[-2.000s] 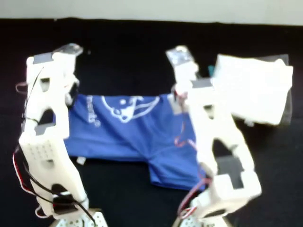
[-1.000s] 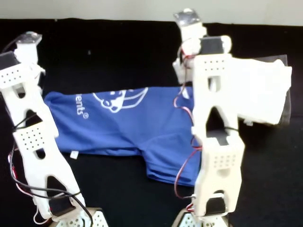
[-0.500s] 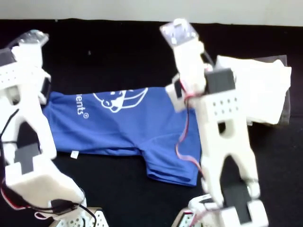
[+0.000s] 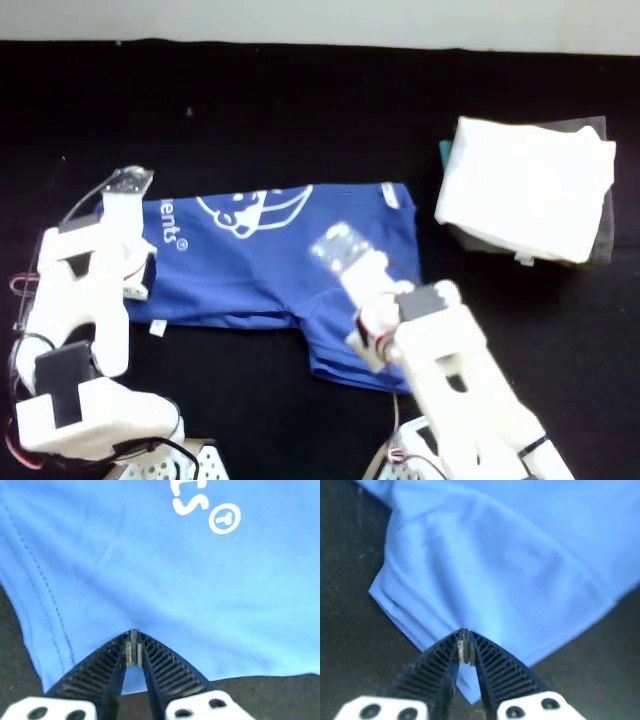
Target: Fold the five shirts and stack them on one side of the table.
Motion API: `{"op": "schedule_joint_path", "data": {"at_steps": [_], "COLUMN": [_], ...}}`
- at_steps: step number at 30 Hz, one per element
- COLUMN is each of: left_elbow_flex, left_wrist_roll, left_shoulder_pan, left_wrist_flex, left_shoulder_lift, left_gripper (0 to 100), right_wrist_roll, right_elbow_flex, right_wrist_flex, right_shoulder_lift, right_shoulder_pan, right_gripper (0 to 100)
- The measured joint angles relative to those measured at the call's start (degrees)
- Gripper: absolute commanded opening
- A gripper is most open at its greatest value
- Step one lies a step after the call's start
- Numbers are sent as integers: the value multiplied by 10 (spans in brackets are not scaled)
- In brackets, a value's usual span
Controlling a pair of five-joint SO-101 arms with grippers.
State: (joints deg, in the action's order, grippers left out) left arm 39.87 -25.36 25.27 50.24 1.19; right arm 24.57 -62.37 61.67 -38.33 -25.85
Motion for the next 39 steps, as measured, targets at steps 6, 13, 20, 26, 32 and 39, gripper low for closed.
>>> {"op": "schedule_joint_path", "data": {"at_steps": [6,13,20,26,32,39], "left_elbow_flex": [56,60,60,60,60,60], "left_wrist_roll": [1,1,1,1,1,1], "left_shoulder_pan": [0,0,0,0,0,0], "left_wrist_flex": [-62,-67,-68,-68,-68,-68], "left_shoulder_lift": [18,18,18,18,18,18], "left_gripper": [12,12,12,12,12,12], "right_wrist_roll": [0,0,0,0,0,0], "right_elbow_flex": [-65,-91,-91,-25,33,-16], "right_wrist_flex": [-66,-69,-17,63,151,137], "right_shoulder_lift": [-3,-6,-16,-16,-16,-15], "right_shoulder_pan": [-7,-26,-131,-128,-124,-157], "right_gripper": [6,6,6,127,214,213]}}
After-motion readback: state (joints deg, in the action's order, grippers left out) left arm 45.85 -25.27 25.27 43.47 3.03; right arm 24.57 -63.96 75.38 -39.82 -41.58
